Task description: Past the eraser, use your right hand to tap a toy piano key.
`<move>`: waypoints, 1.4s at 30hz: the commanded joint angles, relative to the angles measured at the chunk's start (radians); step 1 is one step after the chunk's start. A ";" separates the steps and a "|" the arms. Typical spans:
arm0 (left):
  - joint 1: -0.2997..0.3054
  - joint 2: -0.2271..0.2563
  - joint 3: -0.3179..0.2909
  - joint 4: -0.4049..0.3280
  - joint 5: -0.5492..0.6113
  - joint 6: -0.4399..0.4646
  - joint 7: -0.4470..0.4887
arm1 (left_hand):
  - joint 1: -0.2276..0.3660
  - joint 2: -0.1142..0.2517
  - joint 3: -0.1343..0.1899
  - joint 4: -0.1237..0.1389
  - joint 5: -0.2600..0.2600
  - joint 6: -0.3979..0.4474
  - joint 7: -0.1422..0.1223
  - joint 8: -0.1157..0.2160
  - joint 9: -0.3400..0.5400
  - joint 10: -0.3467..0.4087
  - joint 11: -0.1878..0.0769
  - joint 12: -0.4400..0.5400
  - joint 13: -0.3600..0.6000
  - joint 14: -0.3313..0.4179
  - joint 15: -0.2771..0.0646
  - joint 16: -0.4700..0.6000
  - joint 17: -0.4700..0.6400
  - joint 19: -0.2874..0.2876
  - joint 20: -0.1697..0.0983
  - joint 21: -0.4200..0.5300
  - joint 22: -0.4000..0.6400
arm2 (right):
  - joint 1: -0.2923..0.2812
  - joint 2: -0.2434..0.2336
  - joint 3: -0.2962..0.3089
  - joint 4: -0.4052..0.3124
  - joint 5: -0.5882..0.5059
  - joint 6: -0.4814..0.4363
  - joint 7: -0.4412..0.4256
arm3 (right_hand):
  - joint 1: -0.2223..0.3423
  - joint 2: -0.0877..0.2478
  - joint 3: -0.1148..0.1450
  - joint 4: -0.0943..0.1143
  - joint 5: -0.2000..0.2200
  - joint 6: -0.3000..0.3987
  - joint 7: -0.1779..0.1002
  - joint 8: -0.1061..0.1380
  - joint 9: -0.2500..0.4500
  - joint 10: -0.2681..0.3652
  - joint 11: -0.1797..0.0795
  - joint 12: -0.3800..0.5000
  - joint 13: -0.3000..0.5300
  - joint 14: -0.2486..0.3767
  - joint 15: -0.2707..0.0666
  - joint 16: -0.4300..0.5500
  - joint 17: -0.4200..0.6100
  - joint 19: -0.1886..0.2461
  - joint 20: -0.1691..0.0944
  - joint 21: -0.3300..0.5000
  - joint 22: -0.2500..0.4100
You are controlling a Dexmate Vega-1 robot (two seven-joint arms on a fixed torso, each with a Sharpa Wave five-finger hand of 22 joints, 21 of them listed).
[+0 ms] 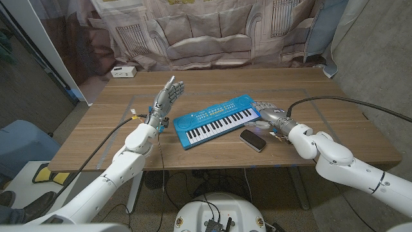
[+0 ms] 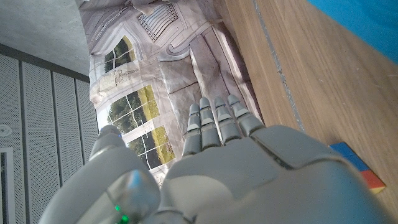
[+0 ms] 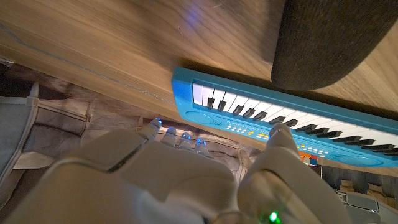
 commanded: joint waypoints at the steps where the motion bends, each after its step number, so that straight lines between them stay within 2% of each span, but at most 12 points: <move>1: -0.001 0.004 -0.002 -0.002 -0.002 0.004 -0.003 | 0.002 0.004 0.005 -0.005 -0.003 0.005 0.000 -0.001 0.003 0.010 -0.002 -0.001 0.002 0.008 0.003 0.000 0.005 0.002 0.001 -0.004 0.005 | 0.006 -0.004 -0.007 -0.009 0.009 -0.008 -0.006 | 0.009 -0.007 0.009 0.000 -0.002 -0.190 0.005 0.008 0.002 -0.194 0.002 0.002 0.004 -0.247 0.010 -0.003 0.005 -0.102 0.007 0.001 0.001; 4: -0.001 0.004 -0.002 -0.002 -0.002 0.003 -0.004 | 0.002 0.004 0.005 -0.005 -0.003 0.004 0.000 -0.001 0.003 0.010 -0.002 -0.001 0.002 0.008 0.003 0.000 0.005 0.002 0.001 -0.004 0.005 | 0.005 -0.005 -0.004 -0.011 0.014 -0.007 -0.013 | 0.009 -0.008 0.009 0.000 -0.002 -0.188 0.005 0.009 0.002 -0.194 0.002 0.003 0.004 -0.246 0.010 -0.002 0.005 -0.101 0.005 0.001 0.001; 8: -0.002 0.004 -0.002 -0.002 -0.003 0.004 -0.004 | 0.002 0.004 0.005 -0.005 -0.003 0.006 0.001 0.000 0.003 0.012 -0.001 -0.001 0.002 0.009 0.004 0.000 0.005 0.002 0.001 -0.004 0.005 | 0.003 -0.006 0.002 -0.015 0.024 -0.004 -0.021 | 0.008 -0.010 0.009 0.000 -0.002 -0.181 0.007 0.013 0.002 -0.190 0.003 0.007 0.004 -0.242 0.006 0.000 0.005 -0.090 -0.015 0.007 0.001; 10: -0.002 0.003 -0.001 0.000 -0.002 0.002 -0.004 | 0.002 0.004 0.005 -0.005 -0.003 0.006 0.001 -0.001 0.003 0.012 -0.001 -0.001 0.002 0.010 0.004 0.000 0.005 0.002 0.000 -0.004 0.005 | -0.001 -0.006 0.009 -0.015 0.032 0.000 -0.035 | 0.008 -0.011 0.009 -0.001 -0.002 -0.174 0.010 0.015 0.001 -0.187 0.002 0.010 0.004 -0.238 0.004 0.002 0.005 -0.079 -0.029 0.011 0.001; 15: -0.004 0.002 0.000 0.001 -0.002 0.004 -0.004 | 0.002 0.005 0.005 -0.005 -0.003 0.007 0.002 0.000 0.003 0.012 -0.002 -0.001 0.002 0.010 0.004 0.001 0.005 0.002 -0.001 -0.004 0.005 | -0.014 -0.002 0.027 -0.010 0.055 0.017 -0.080 | 0.014 -0.014 0.012 -0.004 -0.002 -0.151 0.021 0.021 0.000 -0.165 0.005 0.022 0.003 -0.213 -0.013 0.011 0.004 -0.030 -0.089 0.025 -0.001; 18: -0.006 0.000 0.001 0.004 -0.002 0.003 -0.005 | 0.002 0.005 0.005 -0.005 -0.003 0.008 0.002 0.000 0.003 0.013 -0.003 -0.001 0.002 0.010 0.003 0.001 0.005 0.003 -0.001 -0.004 0.005 | -0.022 0.001 0.036 -0.005 0.068 0.027 -0.108 | 0.019 -0.016 0.014 -0.007 -0.002 -0.138 0.033 0.024 0.000 -0.148 0.003 0.029 0.002 -0.197 -0.023 0.015 0.002 -0.002 -0.104 0.032 -0.003; 25: -0.012 -0.001 0.003 0.008 -0.001 0.006 -0.006 | 0.002 0.005 0.005 -0.006 -0.003 0.008 0.002 0.000 0.003 0.013 -0.003 -0.001 0.002 0.010 0.004 0.000 0.005 0.004 -0.001 -0.004 0.005 | -0.035 0.011 0.055 0.002 0.095 0.040 -0.161 | 0.025 -0.019 0.016 -0.010 -0.001 -0.116 0.044 0.028 -0.001 -0.130 0.006 0.035 0.002 -0.178 -0.027 0.019 0.000 0.024 -0.109 0.037 -0.004; 31: -0.017 0.006 0.005 0.001 -0.002 0.020 -0.010 | 0.002 0.005 0.005 -0.006 -0.003 0.006 0.001 -0.001 0.003 0.010 -0.003 -0.002 0.002 0.010 0.004 0.000 0.005 0.004 -0.003 -0.004 0.005 | -0.043 0.020 0.078 0.011 0.146 0.066 -0.194 | 0.033 -0.020 0.020 -0.014 -0.002 -0.092 0.053 0.032 -0.002 -0.117 0.009 0.039 0.001 -0.163 -0.025 0.021 -0.002 0.056 -0.125 0.042 -0.006; 38: -0.014 0.009 0.001 -0.009 0.002 0.016 -0.004 | 0.001 0.005 0.005 -0.006 -0.003 0.006 0.002 -0.001 0.003 0.012 0.000 -0.002 0.002 0.009 0.005 0.000 0.005 0.004 -0.003 -0.003 0.005 | -0.069 0.032 0.108 0.013 0.181 0.086 -0.268 | 0.043 -0.024 0.023 -0.018 -0.003 -0.057 0.061 0.038 -0.003 -0.087 0.015 0.048 0.000 -0.138 -0.024 0.026 -0.004 0.091 -0.122 0.046 -0.008; 42: -0.013 0.010 -0.002 -0.013 0.002 0.016 -0.001 | 0.001 0.005 0.005 -0.007 -0.003 0.006 0.003 -0.001 0.003 0.012 0.002 -0.002 0.002 0.009 0.004 0.000 0.005 0.004 -0.003 -0.003 0.005 | -0.082 0.045 0.127 0.023 0.210 0.114 -0.314 | 0.049 -0.029 0.023 -0.021 -0.003 -0.019 0.053 0.046 -0.004 -0.071 0.015 0.052 -0.001 -0.124 -0.023 0.027 -0.005 0.105 -0.118 0.044 -0.008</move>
